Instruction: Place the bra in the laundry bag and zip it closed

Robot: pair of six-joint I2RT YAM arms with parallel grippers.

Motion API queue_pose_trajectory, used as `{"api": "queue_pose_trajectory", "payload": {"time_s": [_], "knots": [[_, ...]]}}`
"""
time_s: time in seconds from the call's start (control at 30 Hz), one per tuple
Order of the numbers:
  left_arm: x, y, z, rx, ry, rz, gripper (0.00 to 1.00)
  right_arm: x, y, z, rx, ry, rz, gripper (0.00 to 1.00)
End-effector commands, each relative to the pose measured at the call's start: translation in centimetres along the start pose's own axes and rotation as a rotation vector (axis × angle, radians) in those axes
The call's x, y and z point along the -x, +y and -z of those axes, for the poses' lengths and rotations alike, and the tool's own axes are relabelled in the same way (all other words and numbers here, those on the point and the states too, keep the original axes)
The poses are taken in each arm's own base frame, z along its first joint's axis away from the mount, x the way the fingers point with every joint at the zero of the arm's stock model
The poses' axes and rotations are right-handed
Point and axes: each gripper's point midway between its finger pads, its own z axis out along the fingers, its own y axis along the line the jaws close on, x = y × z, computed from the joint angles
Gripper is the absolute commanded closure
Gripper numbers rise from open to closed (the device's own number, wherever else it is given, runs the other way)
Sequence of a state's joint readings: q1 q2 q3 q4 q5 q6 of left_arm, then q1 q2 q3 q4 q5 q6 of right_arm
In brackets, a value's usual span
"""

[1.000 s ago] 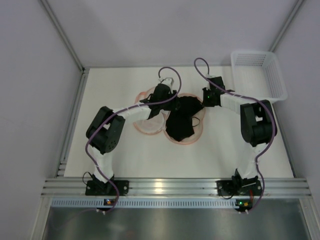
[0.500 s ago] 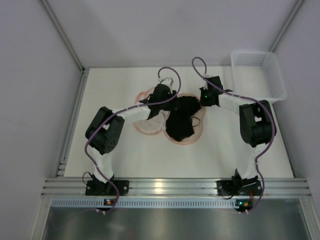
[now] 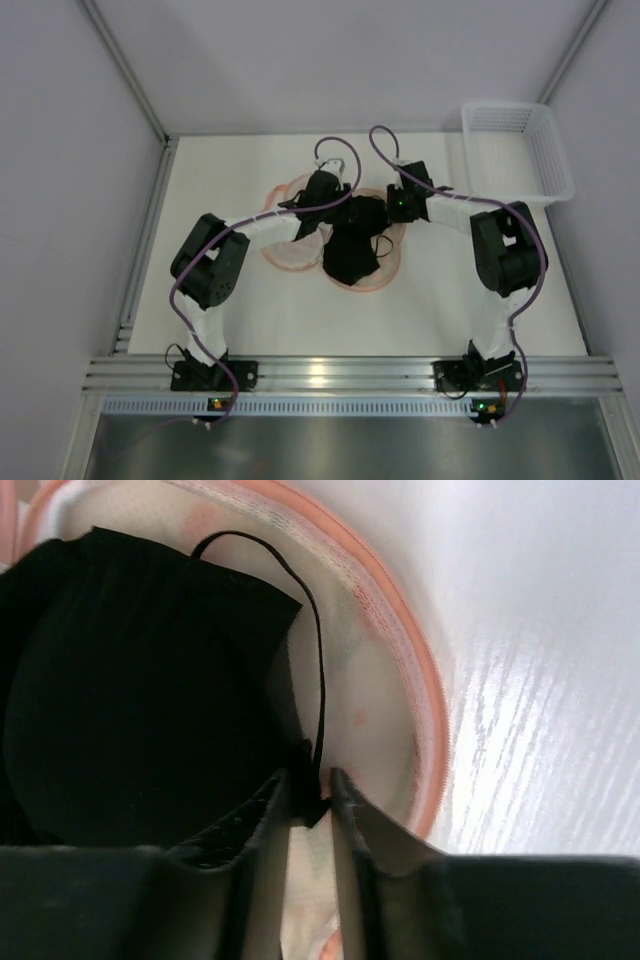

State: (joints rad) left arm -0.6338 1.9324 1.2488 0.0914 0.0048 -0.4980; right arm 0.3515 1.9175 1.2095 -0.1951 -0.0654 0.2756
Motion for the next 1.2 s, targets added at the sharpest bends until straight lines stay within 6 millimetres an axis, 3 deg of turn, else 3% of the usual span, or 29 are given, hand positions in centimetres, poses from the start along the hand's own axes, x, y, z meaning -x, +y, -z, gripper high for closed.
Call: {"api": "queue_pose_trajectory", "payload": {"time_s": [0.0, 0.13, 0.3, 0.43, 0.6, 0.73, 0.93, 1.17], "knots": [[3.2, -1.5, 1.6, -0.035, -0.095, -0.006, 0.56, 1.5, -0.4, 1.5, -0.04, -0.044, 0.011, 0.73], [3.7, -1.7, 2.2, -0.037, -0.109, -0.01, 0.56, 4.1, 0.5, 3.0, 0.005, -0.095, 0.033, 0.48], [4.7, -1.8, 3.6, -0.03, -0.144, -0.012, 0.56, 7.6, 1.9, 7.4, 0.046, -0.22, 0.029, 0.36], [4.9, -0.5, 4.6, 0.039, -0.164, 0.005, 0.56, 7.8, 1.6, 9.7, 0.02, -0.252, 0.021, 0.35], [4.2, 1.0, 5.1, 0.103, -0.16, 0.021, 0.55, 6.2, -0.3, 10.3, -0.061, -0.237, 0.015, 0.38], [1.6, 2.6, 3.4, 0.162, -0.083, 0.03, 0.58, 4.8, 0.6, 9.8, 0.001, -0.2, 0.007, 0.44], [-0.9, 2.7, 1.9, 0.145, -0.013, 0.057, 0.6, 2.8, 0.9, 9.6, 0.041, -0.183, -0.023, 0.45], [-2.0, 2.6, -0.2, 0.135, 0.023, 0.068, 0.61, 1.4, 1.3, 8.9, 0.075, -0.155, -0.043, 0.46]]}}
